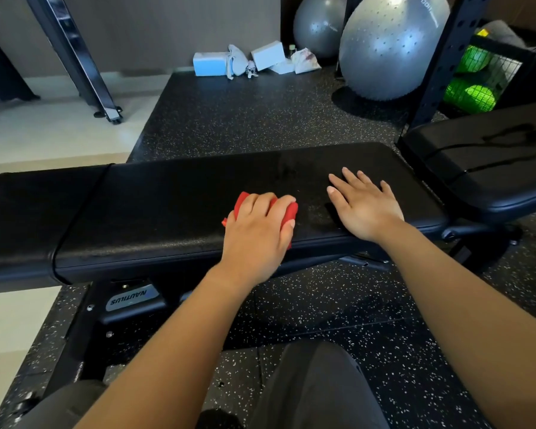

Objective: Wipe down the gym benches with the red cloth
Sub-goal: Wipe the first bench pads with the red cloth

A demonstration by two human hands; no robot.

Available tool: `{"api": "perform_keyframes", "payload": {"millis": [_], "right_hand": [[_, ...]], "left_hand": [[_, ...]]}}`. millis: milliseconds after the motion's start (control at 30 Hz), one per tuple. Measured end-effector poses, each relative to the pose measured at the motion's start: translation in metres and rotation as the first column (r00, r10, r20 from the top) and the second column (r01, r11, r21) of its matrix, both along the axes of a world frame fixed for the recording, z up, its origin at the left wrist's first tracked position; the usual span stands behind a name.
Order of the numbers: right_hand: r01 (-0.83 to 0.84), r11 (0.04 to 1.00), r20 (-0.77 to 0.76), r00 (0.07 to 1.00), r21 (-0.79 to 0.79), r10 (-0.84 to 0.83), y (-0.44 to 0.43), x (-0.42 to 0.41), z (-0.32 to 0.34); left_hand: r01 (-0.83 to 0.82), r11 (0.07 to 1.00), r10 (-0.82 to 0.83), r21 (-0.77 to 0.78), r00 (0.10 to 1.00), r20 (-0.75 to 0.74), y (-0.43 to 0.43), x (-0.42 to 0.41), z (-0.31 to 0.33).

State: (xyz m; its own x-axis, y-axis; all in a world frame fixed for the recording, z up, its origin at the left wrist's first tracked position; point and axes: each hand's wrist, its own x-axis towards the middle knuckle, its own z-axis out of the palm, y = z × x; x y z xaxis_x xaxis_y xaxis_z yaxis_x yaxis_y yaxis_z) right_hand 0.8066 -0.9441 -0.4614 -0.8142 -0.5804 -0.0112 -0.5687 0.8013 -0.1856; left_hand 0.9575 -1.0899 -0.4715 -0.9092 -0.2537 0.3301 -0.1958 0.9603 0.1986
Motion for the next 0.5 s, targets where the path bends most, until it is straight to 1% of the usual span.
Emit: {"api": "perform_keyframes", "payload": {"millis": [100, 200, 333, 500], "right_hand": [[-0.001, 1.0, -0.005, 1.0, -0.007, 0.001, 0.0, -0.001, -0.001], [-0.003, 1.0, -0.011, 1.0, -0.012, 0.003, 0.0, -0.001, -0.001], [0.002, 1.0, -0.004, 1.0, -0.022, -0.002, -0.001, -0.001, -0.002], [0.0, 0.999, -0.014, 1.0, -0.033, 0.0, 0.001, -0.001, -0.002]], "left_hand": [[-0.04, 0.998, 0.038, -0.043, 0.998, -0.051, 0.009, 0.005, -0.005], [-0.066, 0.997, 0.064, -0.044, 0.997, -0.046, 0.012, -0.003, -0.005], [-0.058, 0.998, 0.057, -0.036, 0.998, -0.023, 0.016, -0.016, -0.002], [-0.014, 0.995, 0.008, -0.097, 0.998, -0.064, 0.006, -0.006, -0.007]]}}
